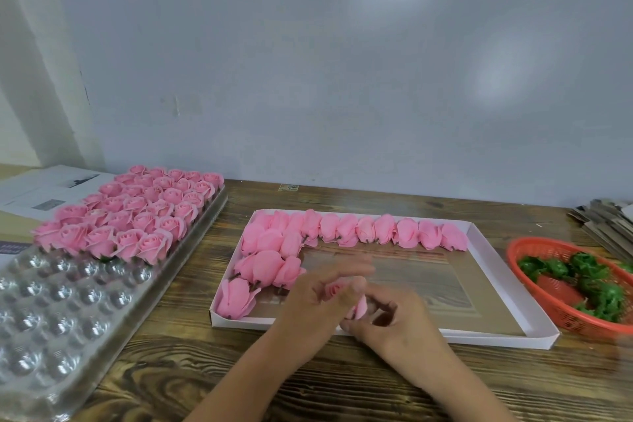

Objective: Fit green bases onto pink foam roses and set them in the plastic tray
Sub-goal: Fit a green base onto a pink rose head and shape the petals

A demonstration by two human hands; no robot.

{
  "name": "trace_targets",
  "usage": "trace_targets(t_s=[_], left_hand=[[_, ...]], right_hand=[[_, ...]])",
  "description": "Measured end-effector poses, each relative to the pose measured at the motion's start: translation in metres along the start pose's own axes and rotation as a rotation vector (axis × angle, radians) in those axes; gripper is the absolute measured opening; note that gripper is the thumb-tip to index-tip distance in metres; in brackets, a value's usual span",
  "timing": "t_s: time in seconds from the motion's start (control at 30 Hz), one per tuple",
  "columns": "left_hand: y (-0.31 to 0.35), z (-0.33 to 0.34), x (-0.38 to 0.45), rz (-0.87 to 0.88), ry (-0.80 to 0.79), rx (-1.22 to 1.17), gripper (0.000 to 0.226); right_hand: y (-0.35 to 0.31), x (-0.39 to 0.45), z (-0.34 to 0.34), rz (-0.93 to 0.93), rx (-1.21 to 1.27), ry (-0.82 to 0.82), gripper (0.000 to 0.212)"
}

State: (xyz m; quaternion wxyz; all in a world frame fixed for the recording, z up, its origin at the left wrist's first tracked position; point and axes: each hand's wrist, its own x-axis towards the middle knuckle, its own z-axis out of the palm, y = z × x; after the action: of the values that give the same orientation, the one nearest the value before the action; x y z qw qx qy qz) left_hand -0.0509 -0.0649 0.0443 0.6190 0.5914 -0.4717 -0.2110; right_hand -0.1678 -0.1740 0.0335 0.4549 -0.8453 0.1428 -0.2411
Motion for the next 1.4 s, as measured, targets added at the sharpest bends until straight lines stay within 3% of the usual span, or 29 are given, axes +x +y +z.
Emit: trace_targets(t_s=[0.1,0.17,0.23,0.33,0.47,0.63,0.73,0.83,0.9,1.0,1.13,1.4], left_hand=[[-0.001,0.002,-0.001,-0.018,-0.045,0.001,0.014],[-0.004,0.002,-0.001,-0.028,-0.072,0.025,0.02],[-0.006,0.001,-0.001,-0.045,-0.068,0.069,0.027],[-0.007,0.0,-0.001,-0.1,-0.106,0.108,0.039],[-0.008,0.001,-0.002,-0.149,-0.095,0.065,0.06],[-0.003,0.001,-0.002,-0.023,0.039,-0.015,0.047],[-0.001,0.002,-0.001,-0.003,-0.017,0.031,0.022],[-0.003,0.001,-0.002,-0.044,-0.046,0.039,0.016],[-0.002,0.001,-0.002,-0.073,-0.044,0.097,0.026],[-0.005,0.001,-0.002,-0.124,-0.087,0.104,0.047],[-0.006,0.002,-0.001,-0.12,-0.093,0.049,0.049],[-0.013,0.001,0.002,-0.01,0.087,0.074,0.039]], right_hand=[[0.0,-0.001,0.002,0.0,-0.024,0.042,0.007],[0.0,-0.002,0.002,-0.004,-0.01,0.069,0.014],[-0.002,-0.002,0.002,-0.019,0.002,0.046,0.005],[-0.004,-0.002,0.003,-0.074,0.044,0.044,0.028],[-0.002,-0.001,0.004,-0.026,0.138,0.107,0.028],[-0.001,0.0,0.002,-0.038,0.041,0.08,0.02],[-0.004,-0.002,0.004,-0.042,-0.036,0.054,0.007],[-0.005,-0.004,0.004,-0.019,-0.036,0.081,0.014],[-0.007,-0.004,0.004,-0.013,0.007,0.059,0.004],[-0.008,-0.004,0.003,-0.046,0.085,0.074,0.033],[-0.006,-0.002,0.001,0.02,0.266,0.162,0.041],[-0.002,0.002,0.007,0.081,0.15,0.241,0.028]])
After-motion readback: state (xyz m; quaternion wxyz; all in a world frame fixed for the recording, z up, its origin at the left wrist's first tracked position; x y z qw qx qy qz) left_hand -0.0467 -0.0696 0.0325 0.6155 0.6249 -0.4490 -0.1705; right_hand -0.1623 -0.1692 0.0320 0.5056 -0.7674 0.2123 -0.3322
